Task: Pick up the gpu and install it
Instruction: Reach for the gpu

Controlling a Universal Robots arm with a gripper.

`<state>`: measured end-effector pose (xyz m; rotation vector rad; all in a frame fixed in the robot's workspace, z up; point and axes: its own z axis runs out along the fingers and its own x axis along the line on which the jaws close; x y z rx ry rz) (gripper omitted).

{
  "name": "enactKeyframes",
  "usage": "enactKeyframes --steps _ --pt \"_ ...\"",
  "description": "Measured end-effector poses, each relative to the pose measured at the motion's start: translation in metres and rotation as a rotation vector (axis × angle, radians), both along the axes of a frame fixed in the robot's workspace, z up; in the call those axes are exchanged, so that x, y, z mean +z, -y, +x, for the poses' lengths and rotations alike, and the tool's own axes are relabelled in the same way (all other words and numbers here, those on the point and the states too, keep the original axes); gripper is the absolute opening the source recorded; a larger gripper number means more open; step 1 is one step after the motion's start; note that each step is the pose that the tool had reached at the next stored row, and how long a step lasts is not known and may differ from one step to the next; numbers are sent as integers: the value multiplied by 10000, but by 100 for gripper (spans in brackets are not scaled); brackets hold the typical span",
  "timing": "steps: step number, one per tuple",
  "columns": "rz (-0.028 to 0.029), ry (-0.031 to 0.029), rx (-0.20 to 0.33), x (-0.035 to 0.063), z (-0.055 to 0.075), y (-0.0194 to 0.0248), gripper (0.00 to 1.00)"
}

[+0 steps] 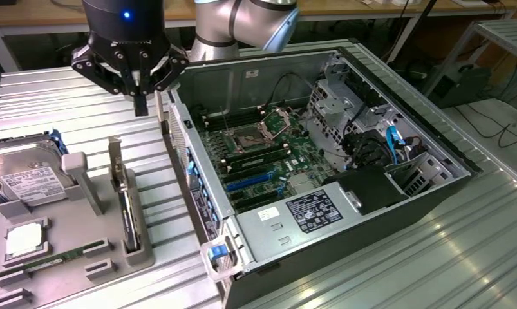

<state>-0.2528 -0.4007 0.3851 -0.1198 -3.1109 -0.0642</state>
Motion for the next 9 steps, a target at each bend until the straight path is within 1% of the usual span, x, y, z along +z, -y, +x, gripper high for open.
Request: enactKeyframes --steps 9 --pt "1 -72 0 -11 -72 6 11"
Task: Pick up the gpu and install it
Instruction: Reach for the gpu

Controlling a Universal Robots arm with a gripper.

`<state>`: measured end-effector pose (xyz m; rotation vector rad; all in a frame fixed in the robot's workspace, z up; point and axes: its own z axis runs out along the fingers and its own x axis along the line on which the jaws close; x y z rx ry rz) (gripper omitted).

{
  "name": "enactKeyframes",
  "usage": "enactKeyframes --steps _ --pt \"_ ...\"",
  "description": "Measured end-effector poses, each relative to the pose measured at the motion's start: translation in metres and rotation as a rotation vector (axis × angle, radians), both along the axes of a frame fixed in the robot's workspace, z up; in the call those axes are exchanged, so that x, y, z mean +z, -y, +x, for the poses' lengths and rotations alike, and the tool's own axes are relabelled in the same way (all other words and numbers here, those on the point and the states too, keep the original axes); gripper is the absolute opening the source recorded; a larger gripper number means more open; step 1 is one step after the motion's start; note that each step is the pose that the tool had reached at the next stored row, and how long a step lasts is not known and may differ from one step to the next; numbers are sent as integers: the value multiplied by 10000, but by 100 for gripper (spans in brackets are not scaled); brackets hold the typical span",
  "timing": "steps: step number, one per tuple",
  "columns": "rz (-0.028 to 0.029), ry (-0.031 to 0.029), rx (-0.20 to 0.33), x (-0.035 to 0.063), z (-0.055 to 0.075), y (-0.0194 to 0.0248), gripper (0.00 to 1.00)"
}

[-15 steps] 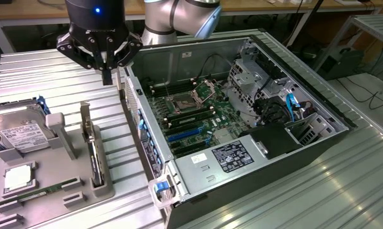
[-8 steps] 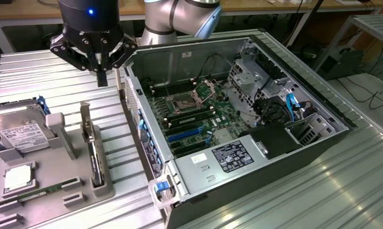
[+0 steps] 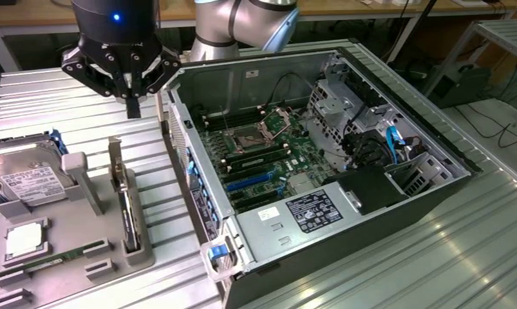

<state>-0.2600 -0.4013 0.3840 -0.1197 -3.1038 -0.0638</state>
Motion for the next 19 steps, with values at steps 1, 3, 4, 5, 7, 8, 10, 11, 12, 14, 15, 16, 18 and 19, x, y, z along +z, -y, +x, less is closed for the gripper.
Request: enactKeyframes --steps 1,3,4,5,7,8,10,11,12,14,15,16,18,19 --pt "0 -6 0 -1 -8 1 11" --pt "0 -22 0 -3 -24 2 11" --pt "1 -30 0 -5 -33 3 11" --pt "0 -37 0 -6 -41 4 11" --pt "0 -53 0 -8 -60 6 11" --pt "0 -62 0 -10 -74 8 11" --pt "0 -77 1 -12 -95 10 11" --pt "0 -85 0 -14 -107 11 11" --pt "0 -92 0 -15 -115 12 11" --pt "0 -106 0 -17 -134 14 11" --pt "0 -113 0 -18 -141 15 11" --pt "1 -120 0 -20 -151 16 11" --pt "1 -139 0 -23 -173 19 11" --pt "1 -153 0 -25 -191 21 11"
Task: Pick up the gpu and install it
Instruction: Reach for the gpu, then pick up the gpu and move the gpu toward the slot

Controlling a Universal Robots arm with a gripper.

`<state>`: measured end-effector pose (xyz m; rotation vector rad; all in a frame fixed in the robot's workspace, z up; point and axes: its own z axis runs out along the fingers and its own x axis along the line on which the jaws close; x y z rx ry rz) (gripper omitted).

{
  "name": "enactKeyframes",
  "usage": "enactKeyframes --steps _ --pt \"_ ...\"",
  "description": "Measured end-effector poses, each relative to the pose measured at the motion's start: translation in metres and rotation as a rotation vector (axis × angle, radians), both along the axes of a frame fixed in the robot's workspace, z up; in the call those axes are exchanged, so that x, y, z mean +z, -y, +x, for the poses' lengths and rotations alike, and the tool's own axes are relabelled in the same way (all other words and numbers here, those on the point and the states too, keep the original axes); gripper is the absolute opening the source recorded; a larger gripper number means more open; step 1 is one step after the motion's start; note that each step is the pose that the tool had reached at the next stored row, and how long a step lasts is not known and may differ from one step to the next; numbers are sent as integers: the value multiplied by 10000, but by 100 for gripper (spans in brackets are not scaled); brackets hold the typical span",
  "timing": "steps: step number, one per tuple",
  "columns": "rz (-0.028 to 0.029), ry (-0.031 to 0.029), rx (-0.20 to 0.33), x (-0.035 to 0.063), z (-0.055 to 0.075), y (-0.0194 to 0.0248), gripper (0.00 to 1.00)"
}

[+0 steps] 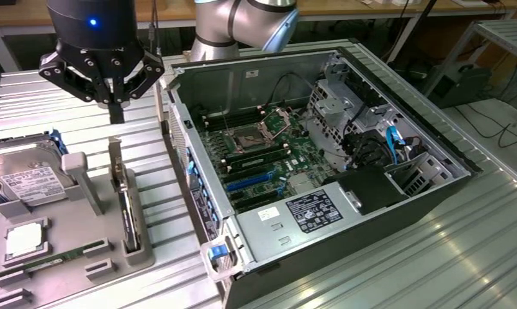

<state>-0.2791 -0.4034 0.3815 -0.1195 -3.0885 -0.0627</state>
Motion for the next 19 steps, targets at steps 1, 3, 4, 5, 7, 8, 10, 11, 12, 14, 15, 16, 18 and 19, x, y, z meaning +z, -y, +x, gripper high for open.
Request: enactKeyframes --steps 1,3,4,5,7,8,10,11,12,14,15,16,18,19 --pt "0 -10 0 -2 -12 1 11" --pt "0 -30 -1 -5 -40 6 11" --pt "0 -39 0 -7 -50 8 11" --pt "0 -50 -1 -9 -62 11 11" --pt "-1 -70 0 -12 -82 14 11" --pt "0 -80 0 -14 -92 16 11" --pt "0 -100 -1 -18 -107 17 11" --pt "0 -111 1 -20 -114 18 11" --pt "-1 -115 1 -20 -115 18 11" --pt "0 -115 0 -20 -117 18 11" --pt "-1 -115 0 -20 -117 18 11" --pt "0 -115 0 -20 -117 18 11" --pt "-1 -115 0 -20 -117 18 11" --pt "-1 -116 0 -20 -117 18 11"
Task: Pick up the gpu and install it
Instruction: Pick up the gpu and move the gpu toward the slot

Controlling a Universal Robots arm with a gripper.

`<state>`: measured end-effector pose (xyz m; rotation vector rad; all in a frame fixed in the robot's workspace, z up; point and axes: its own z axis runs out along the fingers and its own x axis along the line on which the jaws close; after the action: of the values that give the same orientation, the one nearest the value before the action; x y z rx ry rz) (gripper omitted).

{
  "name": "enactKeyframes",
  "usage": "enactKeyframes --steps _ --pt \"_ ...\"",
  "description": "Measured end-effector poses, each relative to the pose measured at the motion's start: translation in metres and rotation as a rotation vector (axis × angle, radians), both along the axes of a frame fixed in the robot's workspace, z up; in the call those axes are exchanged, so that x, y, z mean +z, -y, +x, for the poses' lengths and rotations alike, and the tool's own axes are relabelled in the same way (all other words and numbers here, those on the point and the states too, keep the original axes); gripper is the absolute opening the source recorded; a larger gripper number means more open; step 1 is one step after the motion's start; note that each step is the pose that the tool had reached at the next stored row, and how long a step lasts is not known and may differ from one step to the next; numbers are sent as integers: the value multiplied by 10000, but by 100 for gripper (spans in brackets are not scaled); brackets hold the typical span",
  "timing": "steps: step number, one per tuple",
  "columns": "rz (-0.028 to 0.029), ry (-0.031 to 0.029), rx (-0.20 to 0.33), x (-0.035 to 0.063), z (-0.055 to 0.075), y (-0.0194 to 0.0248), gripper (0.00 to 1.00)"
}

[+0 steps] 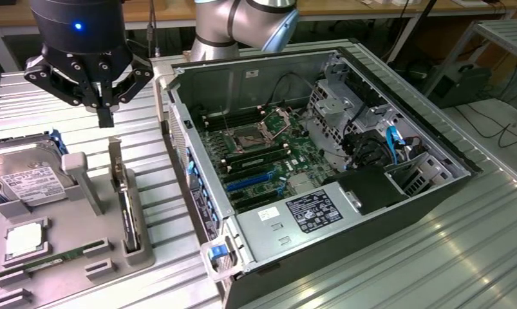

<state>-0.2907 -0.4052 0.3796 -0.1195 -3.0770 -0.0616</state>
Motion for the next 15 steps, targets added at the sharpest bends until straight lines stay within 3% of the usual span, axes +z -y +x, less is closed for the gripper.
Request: enactKeyframes --steps 6,12,15 --pt "1 1 0 0 0 0 11" --pt "0 0 14 0 0 4 42" --pt "0 0 295 -1 -2 39 60"
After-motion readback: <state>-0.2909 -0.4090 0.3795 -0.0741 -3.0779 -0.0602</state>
